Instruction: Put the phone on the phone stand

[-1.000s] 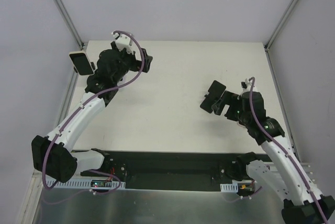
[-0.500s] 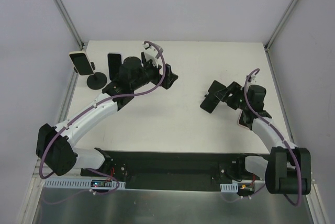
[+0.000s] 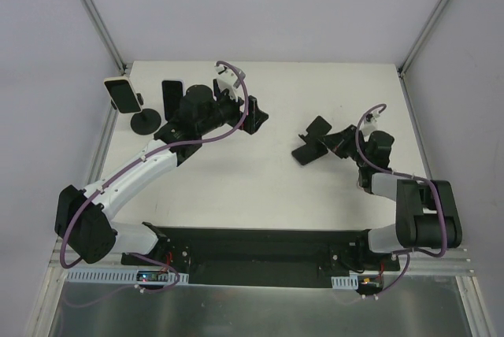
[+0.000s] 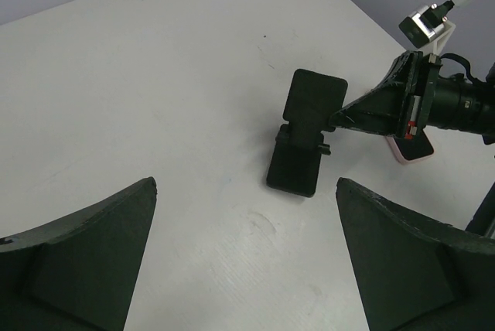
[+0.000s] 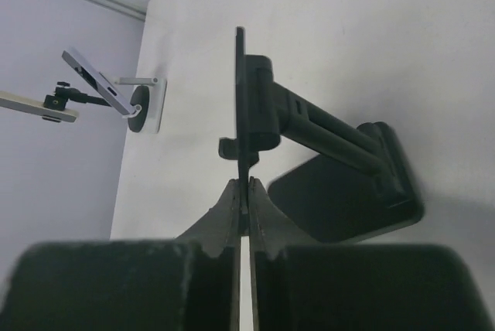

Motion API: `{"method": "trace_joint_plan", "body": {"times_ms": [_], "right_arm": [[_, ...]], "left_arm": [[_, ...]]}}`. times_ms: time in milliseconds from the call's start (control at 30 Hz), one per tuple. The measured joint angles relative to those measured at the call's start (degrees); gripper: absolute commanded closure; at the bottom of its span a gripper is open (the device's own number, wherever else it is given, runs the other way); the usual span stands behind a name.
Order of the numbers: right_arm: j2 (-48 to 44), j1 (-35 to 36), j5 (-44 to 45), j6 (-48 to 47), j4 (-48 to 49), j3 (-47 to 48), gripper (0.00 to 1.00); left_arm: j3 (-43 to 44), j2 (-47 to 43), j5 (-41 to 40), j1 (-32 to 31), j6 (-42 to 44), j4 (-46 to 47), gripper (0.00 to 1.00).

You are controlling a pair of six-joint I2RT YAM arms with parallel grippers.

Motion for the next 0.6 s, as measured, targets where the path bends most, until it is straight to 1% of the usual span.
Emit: {"method": "trace_joint_plan", "body": {"times_ms": [167, 233, 300, 467, 600], "right_arm": [[4.0, 1.5, -1.7, 5.4, 12.0, -3.0, 0.99], [4.7, 4.1, -1.5, 7.1, 15.8, -4.5, 0.99], [5.1, 8.6, -1.0, 8.2, 18.4, -5.2, 0.99], [7.1, 23.7, 2.1, 8.4, 23.9, -5.4, 0.99], [9.7, 30.6, 4.4, 8.4, 25.7, -5.1, 0.99]], "left_arm": [[0.0, 0.0, 0.0, 0.0, 0.0, 0.0, 0.03], [0.0, 0.0, 0.0, 0.0, 0.0, 0.0, 0.03], [0.0, 0.0, 0.0, 0.0, 0.0, 0.0, 0.03], [0.0, 0.7, 0.1, 0.0, -0.3, 0.0, 0.04], [0.0, 3.0, -0.5, 0.0, -2.4, -0.4, 0.05]]}}
